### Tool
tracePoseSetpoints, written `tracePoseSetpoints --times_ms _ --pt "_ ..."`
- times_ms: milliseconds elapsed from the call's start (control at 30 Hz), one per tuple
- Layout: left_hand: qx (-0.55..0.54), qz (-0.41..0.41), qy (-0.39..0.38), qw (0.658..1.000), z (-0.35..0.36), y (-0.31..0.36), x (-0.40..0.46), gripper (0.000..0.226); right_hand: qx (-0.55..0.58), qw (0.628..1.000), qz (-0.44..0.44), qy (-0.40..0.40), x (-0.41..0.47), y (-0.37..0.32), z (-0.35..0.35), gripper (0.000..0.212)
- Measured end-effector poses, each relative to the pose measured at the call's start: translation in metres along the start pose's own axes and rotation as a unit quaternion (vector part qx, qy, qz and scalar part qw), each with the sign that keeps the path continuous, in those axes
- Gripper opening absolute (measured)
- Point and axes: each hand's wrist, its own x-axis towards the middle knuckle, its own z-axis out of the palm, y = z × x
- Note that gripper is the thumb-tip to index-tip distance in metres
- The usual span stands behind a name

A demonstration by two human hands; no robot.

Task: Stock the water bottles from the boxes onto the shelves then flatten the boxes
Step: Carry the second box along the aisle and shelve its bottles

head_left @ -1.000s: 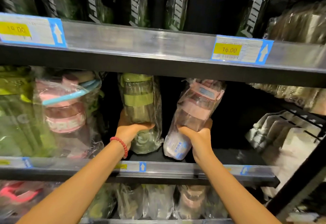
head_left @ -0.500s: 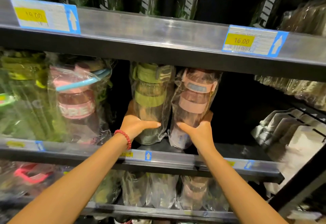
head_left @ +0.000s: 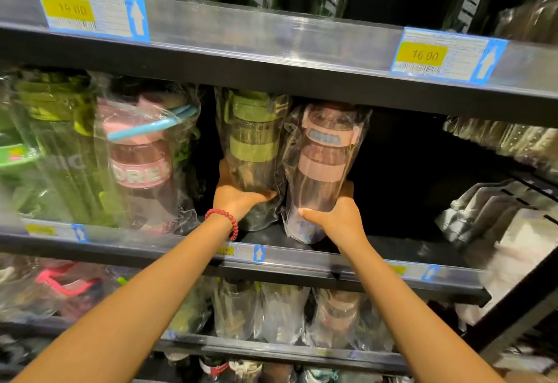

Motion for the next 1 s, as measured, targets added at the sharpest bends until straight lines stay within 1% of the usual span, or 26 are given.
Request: tracePoseSetpoints --times_ms 67,167,233,267,333,367,400,533,667,833,933,1000 --pt "-0.013 0.034 0.008 0.999 -0.001 -0.001 0.004 0.085 -0.011 1.0 0.012 -0.006 0.005 -0.002 0.005 0.045" --pt "-0.015 0.06 0.016 0.998 -0.003 -0.004 0.01 0.092 -0.015 0.999 0.042 -0.01 0.01 -0.003 0.014 0.048" --pt "0.002 0.08 0.03 0.996 -0.003 -0.006 0.017 0.097 -0.005 0.998 0.065 -0.02 0.014 -0.005 0.023 0.038" --pt "0.014 0.092 0.035 0.995 -0.004 -0.007 0.02 0.1 0.014 0.998 0.064 -0.013 0.018 -0.005 0.027 0.04" --pt "0.037 0.112 0.037 0.992 -0.005 -0.006 0.026 0.103 0.043 0.998 0.036 0.013 0.027 -0.007 0.035 0.066" --pt "0.041 0.118 0.039 0.991 -0.005 -0.005 0.029 0.103 0.039 0.999 0.027 0.01 0.03 -0.011 0.038 0.074" --pt "0.041 0.122 0.039 0.991 -0.006 -0.005 0.032 0.102 0.029 0.999 0.022 0.001 0.032 -0.015 0.04 0.077" --pt "0.039 0.122 0.047 0.991 -0.008 -0.007 0.043 0.104 0.022 0.999 0.015 0.025 0.039 -0.021 0.043 0.081" --pt "0.023 0.133 0.058 0.989 -0.007 -0.012 0.048 0.102 0.033 0.999 0.007 0.033 0.042 -0.021 0.049 0.085" --pt "0.008 0.134 0.054 0.989 -0.006 -0.013 0.045 0.106 0.045 0.998 0.011 0.04 0.043 -0.021 0.052 0.082" --pt "0.008 0.125 0.049 0.991 -0.007 -0.013 0.043 0.104 0.042 0.999 0.014 0.028 0.041 -0.02 0.05 0.084" --pt "0.013 0.109 0.036 0.993 -0.01 -0.01 0.039 0.103 0.072 0.997 0.026 0.006 0.036 -0.015 0.045 0.082"
